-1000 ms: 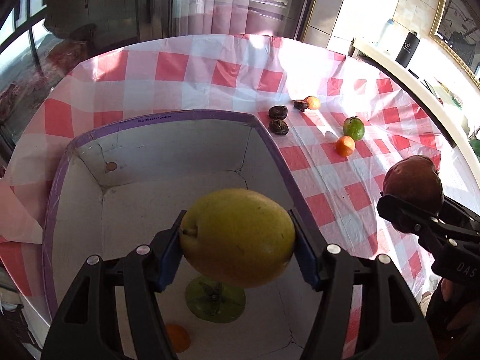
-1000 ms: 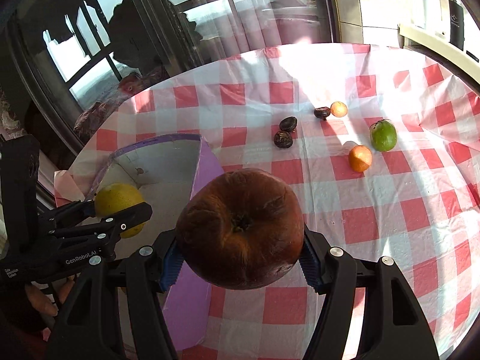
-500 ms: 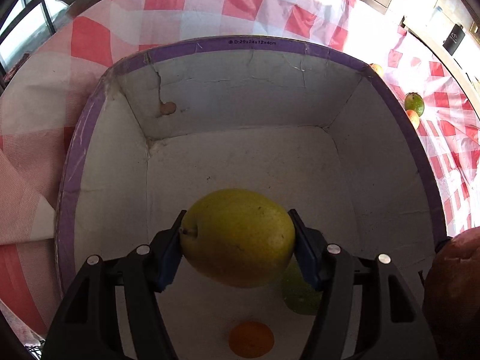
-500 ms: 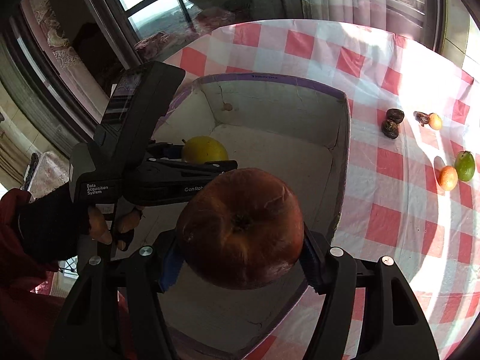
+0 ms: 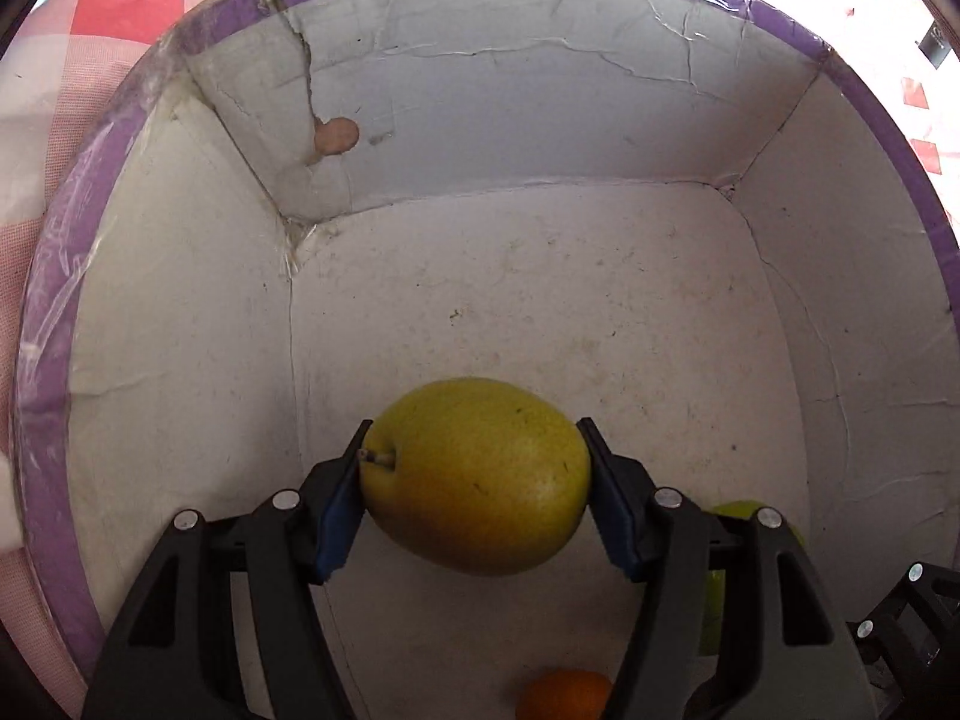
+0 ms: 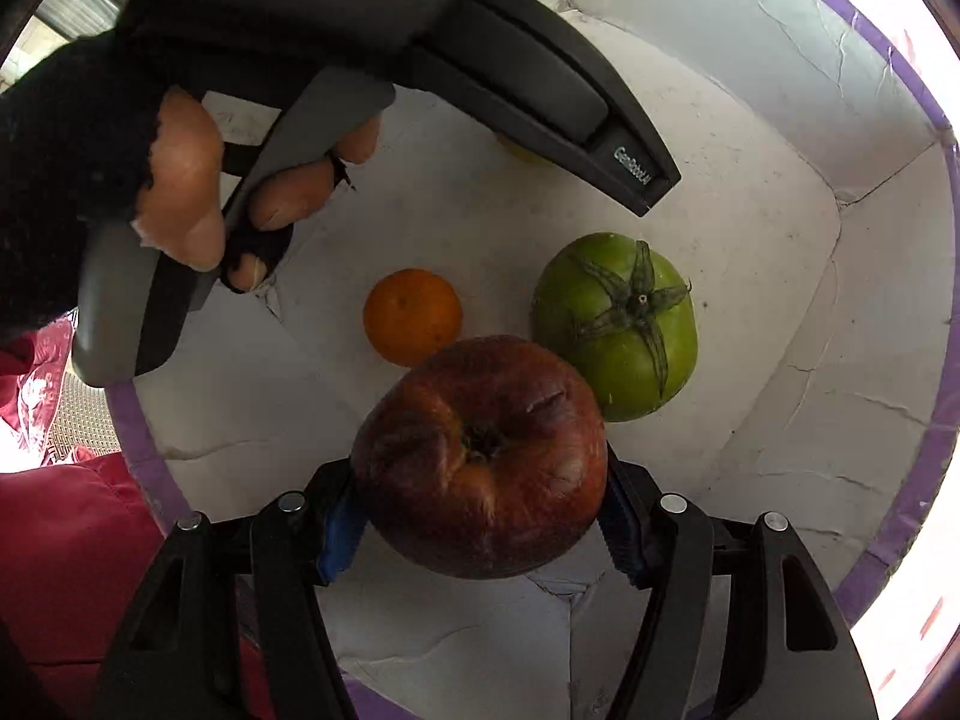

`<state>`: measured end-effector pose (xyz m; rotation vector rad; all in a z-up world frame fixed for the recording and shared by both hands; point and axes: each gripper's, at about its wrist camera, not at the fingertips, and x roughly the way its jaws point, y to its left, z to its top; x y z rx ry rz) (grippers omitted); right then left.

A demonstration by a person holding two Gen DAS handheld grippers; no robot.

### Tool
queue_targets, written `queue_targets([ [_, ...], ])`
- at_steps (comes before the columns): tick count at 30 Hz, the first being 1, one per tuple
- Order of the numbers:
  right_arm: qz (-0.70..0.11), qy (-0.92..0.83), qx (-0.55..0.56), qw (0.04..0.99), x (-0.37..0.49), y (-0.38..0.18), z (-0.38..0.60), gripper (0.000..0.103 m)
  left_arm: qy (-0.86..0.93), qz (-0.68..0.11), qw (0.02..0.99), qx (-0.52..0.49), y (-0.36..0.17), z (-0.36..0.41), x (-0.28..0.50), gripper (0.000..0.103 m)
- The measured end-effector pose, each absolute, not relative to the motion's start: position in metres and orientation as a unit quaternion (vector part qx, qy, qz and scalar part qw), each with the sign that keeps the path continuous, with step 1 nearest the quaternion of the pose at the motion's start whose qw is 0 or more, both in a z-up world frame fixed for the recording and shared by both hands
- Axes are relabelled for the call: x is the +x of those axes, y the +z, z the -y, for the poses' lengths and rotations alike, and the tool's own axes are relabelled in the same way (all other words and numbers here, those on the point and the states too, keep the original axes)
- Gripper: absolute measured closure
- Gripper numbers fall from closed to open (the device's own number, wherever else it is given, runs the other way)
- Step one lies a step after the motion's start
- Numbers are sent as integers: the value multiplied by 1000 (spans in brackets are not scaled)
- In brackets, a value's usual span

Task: Organize fruits
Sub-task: 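Lower and open both tools, releasing the pear and apple into the box, then move both tools back to the remaining fruits on the table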

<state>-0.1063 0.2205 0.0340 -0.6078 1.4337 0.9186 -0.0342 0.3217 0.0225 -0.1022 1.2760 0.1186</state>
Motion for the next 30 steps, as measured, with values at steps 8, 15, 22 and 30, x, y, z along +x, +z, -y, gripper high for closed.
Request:
queue_targets([
  [8,-630,383,-288,611,-110,26,-225,39,49,-608,790,-61,15,-323,-37,35],
  [15,-621,385,-287,619,-106,31,-231,35,47,-608,790,-67,17,-327,-41,33],
  [22,-596,385,-290,642,-110,54,-218,32,34,-581,808,-88,33,-334,-41,28],
  [30,-521,417,-248,702,-112,96,-198,26,7,-502,842,-197,70,-353,-56,22],
])
